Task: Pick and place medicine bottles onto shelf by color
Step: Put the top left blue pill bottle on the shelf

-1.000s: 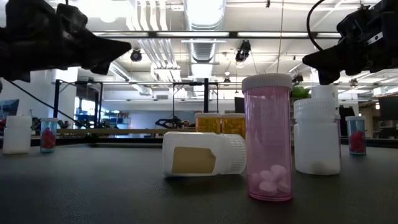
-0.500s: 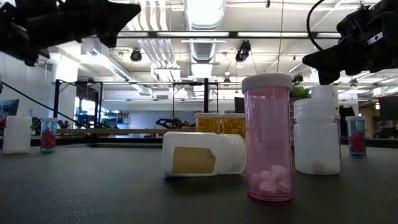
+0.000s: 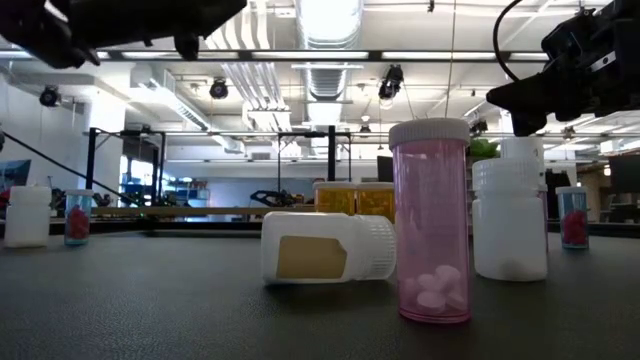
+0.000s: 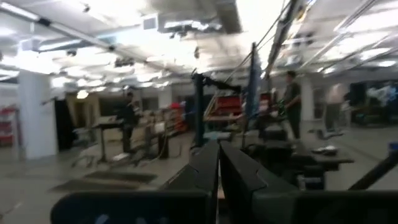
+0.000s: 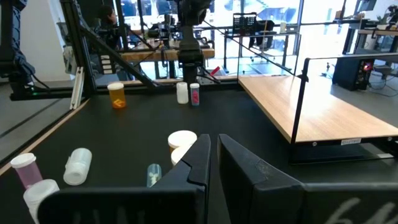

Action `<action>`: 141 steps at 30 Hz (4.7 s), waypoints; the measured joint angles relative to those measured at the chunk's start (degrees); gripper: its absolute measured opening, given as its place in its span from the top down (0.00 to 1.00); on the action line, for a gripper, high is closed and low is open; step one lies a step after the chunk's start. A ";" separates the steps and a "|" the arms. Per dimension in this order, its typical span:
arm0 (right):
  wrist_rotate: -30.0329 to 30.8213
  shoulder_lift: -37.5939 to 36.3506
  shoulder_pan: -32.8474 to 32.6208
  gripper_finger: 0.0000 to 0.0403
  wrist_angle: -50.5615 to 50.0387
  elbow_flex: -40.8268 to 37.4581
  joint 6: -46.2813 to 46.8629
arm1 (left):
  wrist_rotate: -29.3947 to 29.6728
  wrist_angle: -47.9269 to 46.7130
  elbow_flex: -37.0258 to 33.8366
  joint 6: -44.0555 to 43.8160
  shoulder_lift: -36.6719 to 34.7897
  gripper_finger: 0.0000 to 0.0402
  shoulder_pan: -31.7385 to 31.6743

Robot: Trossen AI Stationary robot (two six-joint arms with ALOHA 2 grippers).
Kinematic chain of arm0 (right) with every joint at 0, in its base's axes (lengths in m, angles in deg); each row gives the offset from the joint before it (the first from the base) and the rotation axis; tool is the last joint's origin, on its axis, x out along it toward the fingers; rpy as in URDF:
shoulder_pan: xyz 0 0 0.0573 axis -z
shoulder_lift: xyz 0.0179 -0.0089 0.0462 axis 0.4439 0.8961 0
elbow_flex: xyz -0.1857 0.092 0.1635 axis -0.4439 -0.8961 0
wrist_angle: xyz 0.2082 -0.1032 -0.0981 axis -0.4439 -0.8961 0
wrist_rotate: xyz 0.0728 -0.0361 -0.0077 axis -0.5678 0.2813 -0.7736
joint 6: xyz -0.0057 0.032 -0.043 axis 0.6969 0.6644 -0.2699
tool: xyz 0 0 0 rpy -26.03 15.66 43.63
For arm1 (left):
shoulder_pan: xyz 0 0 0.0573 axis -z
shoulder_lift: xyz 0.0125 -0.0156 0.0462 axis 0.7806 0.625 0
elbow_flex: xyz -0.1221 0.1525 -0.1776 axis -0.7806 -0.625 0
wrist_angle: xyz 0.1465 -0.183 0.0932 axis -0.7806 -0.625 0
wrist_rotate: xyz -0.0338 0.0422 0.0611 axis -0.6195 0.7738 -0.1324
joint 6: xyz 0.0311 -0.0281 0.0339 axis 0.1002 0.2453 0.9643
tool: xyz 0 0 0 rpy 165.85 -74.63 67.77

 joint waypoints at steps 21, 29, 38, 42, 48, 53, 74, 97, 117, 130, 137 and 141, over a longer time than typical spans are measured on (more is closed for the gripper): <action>0.00 0.00 0.00 0.94 -0.02 -0.02 0.01 | 5.78 -62.16 15.63 -24.68 -10.35 1.00 -2.70; 0.02 0.00 0.00 0.94 0.00 -0.02 -0.01 | 4.94 -73.06 16.67 -33.92 -8.59 1.00 -5.76; 0.02 0.00 0.00 0.94 0.00 0.00 -0.01 | -4.79 -84.21 24.42 -41.78 -0.87 1.00 -9.50; 0.02 0.00 0.00 0.94 0.00 -0.02 0.00 | -6.53 -86.99 24.66 -48.20 4.32 1.00 -9.53; 0.01 0.00 0.00 0.94 -0.02 -0.01 0.00 | -10.35 -94.80 24.21 -52.58 11.30 1.00 -9.89; 0.01 0.00 0.00 0.94 0.00 -0.01 -0.01 | -10.11 -97.06 24.25 -55.20 14.44 1.00 -11.03; 0.02 0.00 0.00 0.94 0.00 0.00 0.01 | -12.99 -98.21 22.50 -81.05 14.95 1.00 -11.06; 0.02 0.00 0.00 0.94 -0.01 -0.01 -0.01 | -14.76 -93.98 22.54 -81.09 14.97 1.00 -11.02; 0.02 0.00 0.00 0.94 0.00 0.00 -0.01 | -14.63 -96.60 22.76 -77.62 14.55 1.00 -11.04; 0.00 0.00 0.00 0.94 -0.02 -0.02 0.01 | -9.23 -98.64 22.69 -78.11 14.07 1.00 -11.08; 0.00 0.00 0.00 0.94 -0.01 -0.02 0.01 | -9.25 -98.68 22.69 -81.03 14.07 0.97 -11.02; 0.00 0.00 0.00 0.94 0.00 -0.02 0.00 | -9.27 -99.74 22.68 -81.03 14.07 0.87 -11.02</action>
